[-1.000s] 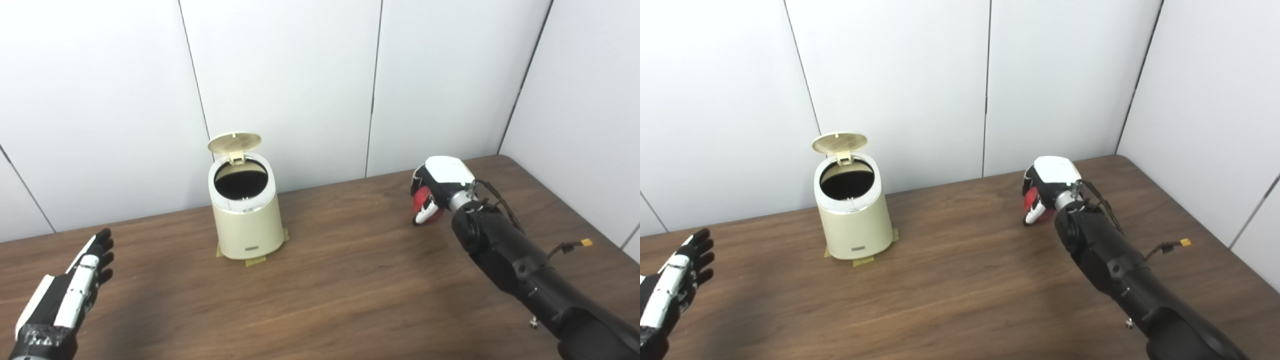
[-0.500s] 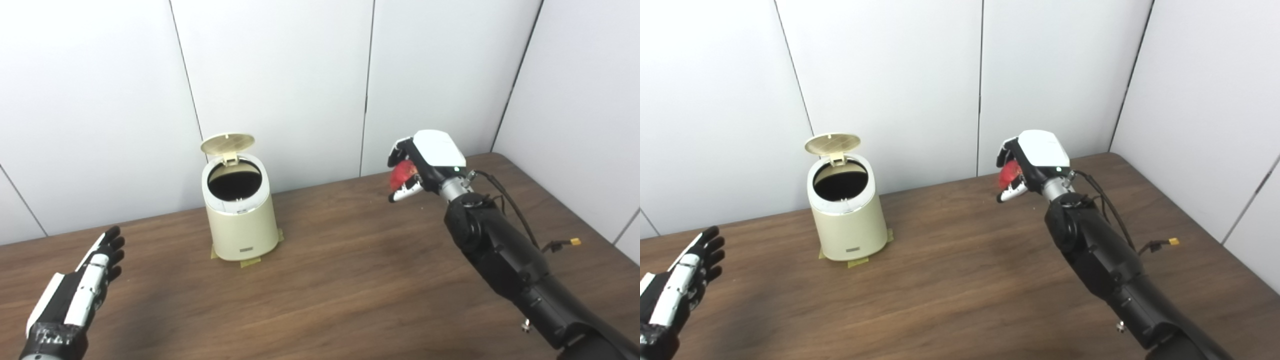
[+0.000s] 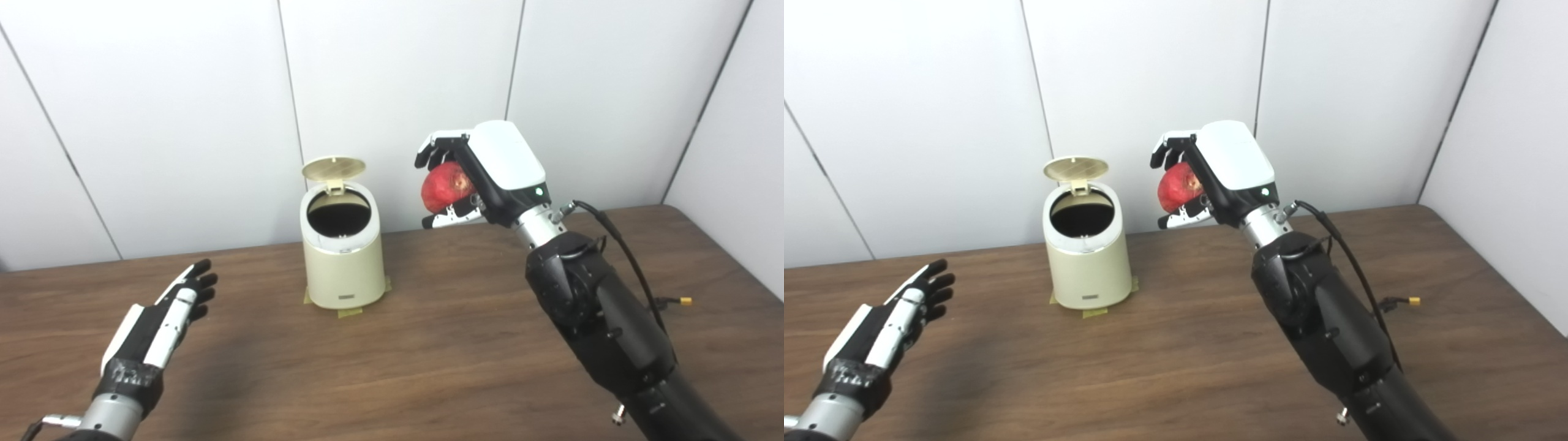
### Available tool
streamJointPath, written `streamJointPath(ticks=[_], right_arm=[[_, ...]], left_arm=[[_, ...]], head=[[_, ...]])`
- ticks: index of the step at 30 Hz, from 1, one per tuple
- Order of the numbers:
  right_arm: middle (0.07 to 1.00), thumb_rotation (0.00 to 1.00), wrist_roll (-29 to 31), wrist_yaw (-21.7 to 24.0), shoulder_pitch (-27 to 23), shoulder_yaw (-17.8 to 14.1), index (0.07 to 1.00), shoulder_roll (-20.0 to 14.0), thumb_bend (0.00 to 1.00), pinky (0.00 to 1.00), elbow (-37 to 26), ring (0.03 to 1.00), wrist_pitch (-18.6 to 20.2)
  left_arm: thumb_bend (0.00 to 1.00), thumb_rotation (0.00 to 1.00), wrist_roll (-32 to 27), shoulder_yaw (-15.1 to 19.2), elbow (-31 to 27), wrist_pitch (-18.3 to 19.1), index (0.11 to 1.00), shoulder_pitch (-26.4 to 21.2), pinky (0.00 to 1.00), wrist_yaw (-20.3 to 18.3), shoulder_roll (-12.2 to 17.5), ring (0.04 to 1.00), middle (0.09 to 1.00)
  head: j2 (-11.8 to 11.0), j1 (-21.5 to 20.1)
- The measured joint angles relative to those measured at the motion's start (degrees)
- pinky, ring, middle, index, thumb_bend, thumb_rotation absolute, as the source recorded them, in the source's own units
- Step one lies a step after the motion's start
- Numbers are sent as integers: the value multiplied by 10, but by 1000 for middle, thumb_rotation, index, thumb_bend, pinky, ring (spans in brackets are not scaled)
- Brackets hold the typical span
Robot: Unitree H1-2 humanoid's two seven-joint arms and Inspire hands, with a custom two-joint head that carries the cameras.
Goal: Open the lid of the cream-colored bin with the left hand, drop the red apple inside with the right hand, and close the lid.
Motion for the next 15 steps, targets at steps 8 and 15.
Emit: streamJointPath(ticks=[8,15], right_arm=[[517,0,2,8,-14,2,509,52,515,383,28,384,-16],[519,0,8,-12,-27,-3,508,86,515,386,65,386,-28]], left_arm=[[449,881,45,-2,8,0,919,1,889,-11,-29,896,899],[475,880,74,8,9,0,909,6,851,-40,-53,902,903]], head=[[-11,54],[-13,68]])
